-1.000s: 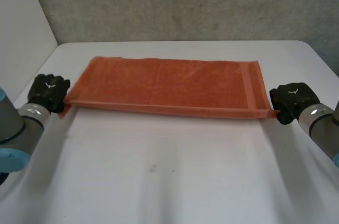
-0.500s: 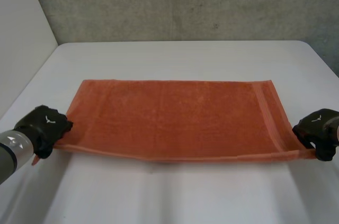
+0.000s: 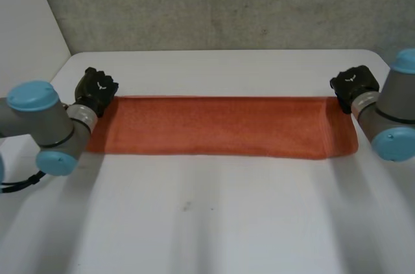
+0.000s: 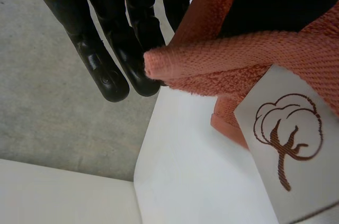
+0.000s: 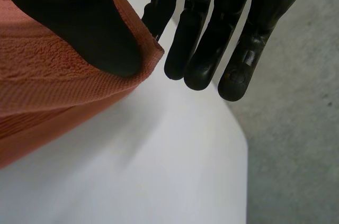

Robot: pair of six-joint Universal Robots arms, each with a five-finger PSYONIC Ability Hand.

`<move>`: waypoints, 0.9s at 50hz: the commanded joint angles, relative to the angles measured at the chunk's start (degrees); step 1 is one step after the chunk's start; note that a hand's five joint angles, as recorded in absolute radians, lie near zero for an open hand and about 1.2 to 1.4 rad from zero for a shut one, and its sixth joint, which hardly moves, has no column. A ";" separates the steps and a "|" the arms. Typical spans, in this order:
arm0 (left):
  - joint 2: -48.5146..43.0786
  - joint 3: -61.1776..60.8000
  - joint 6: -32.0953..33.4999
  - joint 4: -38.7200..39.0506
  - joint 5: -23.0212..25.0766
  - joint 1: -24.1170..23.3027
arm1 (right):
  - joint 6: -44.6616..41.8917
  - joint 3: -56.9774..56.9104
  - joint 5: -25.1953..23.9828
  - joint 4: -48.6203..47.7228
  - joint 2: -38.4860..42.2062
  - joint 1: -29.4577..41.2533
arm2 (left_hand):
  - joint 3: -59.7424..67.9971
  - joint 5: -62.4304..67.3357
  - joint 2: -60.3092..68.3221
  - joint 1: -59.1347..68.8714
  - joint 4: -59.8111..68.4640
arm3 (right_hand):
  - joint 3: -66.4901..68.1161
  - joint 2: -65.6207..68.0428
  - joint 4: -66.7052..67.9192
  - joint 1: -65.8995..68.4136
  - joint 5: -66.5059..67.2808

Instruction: Fold the laundry

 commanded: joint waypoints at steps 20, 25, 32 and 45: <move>7.98 -9.85 -2.59 12.82 0.27 -4.36 | 11.59 -2.94 4.16 -6.23 -1.57 1.74 | -58.37 -54.88 -58.73 -54.88 -58.55 | -58.04 -57.47 -58.31 -46.00 -57.03; 16.07 -18.90 -4.35 12.73 0.09 -4.36 | 15.02 6.01 1.35 -4.21 -12.28 1.56 | -58.37 -54.88 -58.73 -54.88 -58.55 | -58.04 -57.47 -58.31 -46.00 -57.03; 25.92 -30.25 -13.65 12.56 0.00 -4.53 | 15.72 14.81 -3.93 4.94 -18.62 -2.13 | -58.16 -54.67 -58.52 -54.67 -58.34 | -58.04 -57.47 -58.31 -46.00 -57.03; 29.44 -35.79 -30.45 9.13 -0.26 -4.88 | 17.66 23.34 -13.06 5.38 -17.48 -7.84 | -56.98 -53.49 -57.34 -53.49 -57.16 | -29.88 -29.30 -30.14 -17.83 -28.87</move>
